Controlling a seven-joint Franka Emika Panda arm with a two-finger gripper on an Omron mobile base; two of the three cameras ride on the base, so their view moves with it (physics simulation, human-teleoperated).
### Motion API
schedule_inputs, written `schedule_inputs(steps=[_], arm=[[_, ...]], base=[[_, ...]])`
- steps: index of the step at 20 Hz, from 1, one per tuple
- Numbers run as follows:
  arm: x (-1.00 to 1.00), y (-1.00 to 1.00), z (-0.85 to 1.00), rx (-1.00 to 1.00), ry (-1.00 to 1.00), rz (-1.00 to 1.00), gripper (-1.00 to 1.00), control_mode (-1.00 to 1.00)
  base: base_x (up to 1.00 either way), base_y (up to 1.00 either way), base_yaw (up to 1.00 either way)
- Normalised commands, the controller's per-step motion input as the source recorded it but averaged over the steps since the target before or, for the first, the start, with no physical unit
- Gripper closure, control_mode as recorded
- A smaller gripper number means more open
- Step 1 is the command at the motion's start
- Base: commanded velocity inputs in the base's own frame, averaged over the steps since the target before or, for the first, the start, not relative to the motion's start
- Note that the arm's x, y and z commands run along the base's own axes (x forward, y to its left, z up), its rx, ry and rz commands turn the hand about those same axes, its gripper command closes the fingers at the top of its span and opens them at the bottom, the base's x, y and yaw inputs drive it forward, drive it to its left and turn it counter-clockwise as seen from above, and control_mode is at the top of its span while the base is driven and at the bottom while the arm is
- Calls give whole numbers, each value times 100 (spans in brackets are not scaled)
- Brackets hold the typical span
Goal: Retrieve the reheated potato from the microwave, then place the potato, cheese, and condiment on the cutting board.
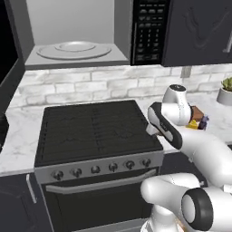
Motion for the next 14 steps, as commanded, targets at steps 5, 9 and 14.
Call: schedule_inputs(steps=[5, 9, 14], arm=[[0, 0, 0, 0, 0, 0, 100, 100], [0, 0, 0, 0, 0, 0, 100, 100], [0, 0, 0, 0, 0, 0, 100, 100]], base=[[5, -73, 0], [9, -57, 0], [17, -42, 0]])
